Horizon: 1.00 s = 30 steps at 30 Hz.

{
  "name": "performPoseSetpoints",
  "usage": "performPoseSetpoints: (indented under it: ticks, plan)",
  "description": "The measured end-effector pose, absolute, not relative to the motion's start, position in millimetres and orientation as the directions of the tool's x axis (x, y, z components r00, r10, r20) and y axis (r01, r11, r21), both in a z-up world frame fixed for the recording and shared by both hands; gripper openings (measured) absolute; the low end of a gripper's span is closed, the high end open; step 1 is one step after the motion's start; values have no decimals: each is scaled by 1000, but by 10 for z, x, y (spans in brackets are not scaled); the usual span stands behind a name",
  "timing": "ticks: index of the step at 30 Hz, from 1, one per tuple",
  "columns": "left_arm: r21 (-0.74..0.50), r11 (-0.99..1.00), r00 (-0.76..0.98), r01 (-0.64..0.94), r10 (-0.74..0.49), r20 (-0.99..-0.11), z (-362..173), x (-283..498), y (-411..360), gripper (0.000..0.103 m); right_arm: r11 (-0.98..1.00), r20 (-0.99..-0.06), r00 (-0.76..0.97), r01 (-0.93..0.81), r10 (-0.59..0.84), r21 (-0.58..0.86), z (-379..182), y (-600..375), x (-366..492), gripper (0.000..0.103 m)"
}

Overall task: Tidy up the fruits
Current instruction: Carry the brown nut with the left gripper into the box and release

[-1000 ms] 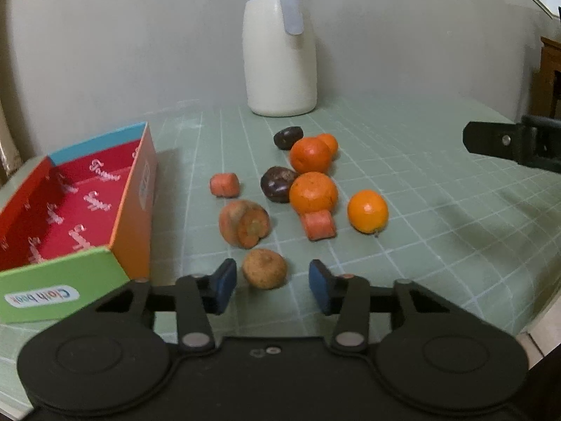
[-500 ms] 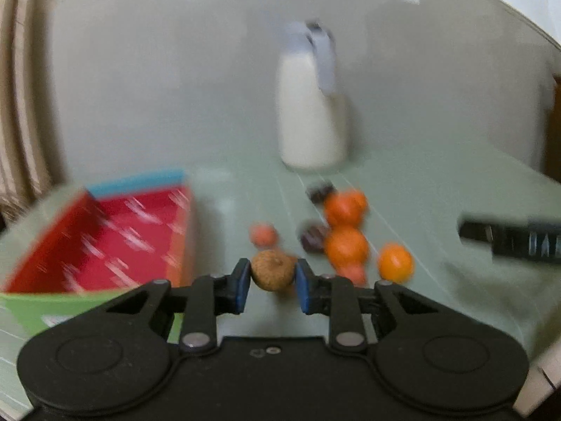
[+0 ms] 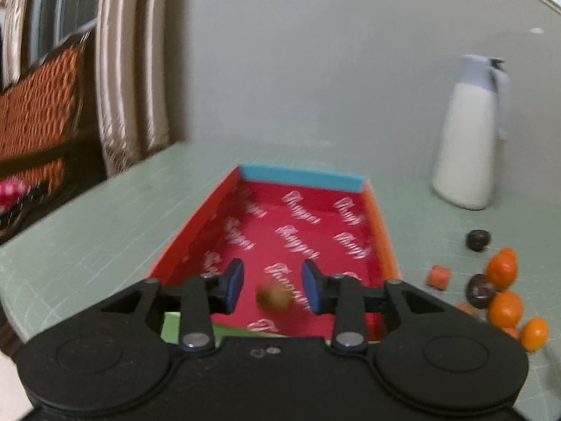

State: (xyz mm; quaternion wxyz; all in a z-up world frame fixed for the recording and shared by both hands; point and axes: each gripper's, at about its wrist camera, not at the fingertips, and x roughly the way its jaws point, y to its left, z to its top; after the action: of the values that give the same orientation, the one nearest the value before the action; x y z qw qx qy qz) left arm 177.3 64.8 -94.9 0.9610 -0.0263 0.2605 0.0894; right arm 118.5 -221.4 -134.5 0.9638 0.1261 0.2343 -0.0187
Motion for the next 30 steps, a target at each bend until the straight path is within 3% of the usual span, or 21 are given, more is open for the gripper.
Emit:
performPoseSetpoints:
  ticks: [19, 22, 24, 27, 28, 29, 30]
  plan:
    - [14, 971, 812, -239, 208, -545, -1024, 1885, 1143, 34, 979, -455, 880, -52, 138, 198, -1359, -1915, 1223, 103]
    - [-16, 978, 825, -209, 168, -540, -1005, 1860, 1134, 47, 978, -470, 869, -66, 155, 200, -1388, -1886, 1262, 103]
    - [-36, 983, 843, -182, 138, -520, -978, 1804, 1094, 71, 973, -474, 863, -82, 178, 216, -1399, -1876, 1293, 103]
    - [-23, 990, 869, -136, 108, -483, -919, 1686, 963, 73, 976, -467, 866, -89, 176, 201, -1391, -1837, 1330, 103]
    - [-15, 992, 875, -122, 100, -474, -907, 1643, 919, 73, 977, -462, 870, -92, 173, 192, -1382, -1826, 1341, 99]
    - [-7, 993, 879, -114, 98, -468, -896, 1599, 880, 73, 978, -452, 875, -95, 171, 187, -1373, -1821, 1341, 78]
    - [-5, 994, 881, -110, 95, -463, -887, 1553, 856, 74, 978, -456, 873, -97, 172, 183, -1370, -1826, 1354, 65]
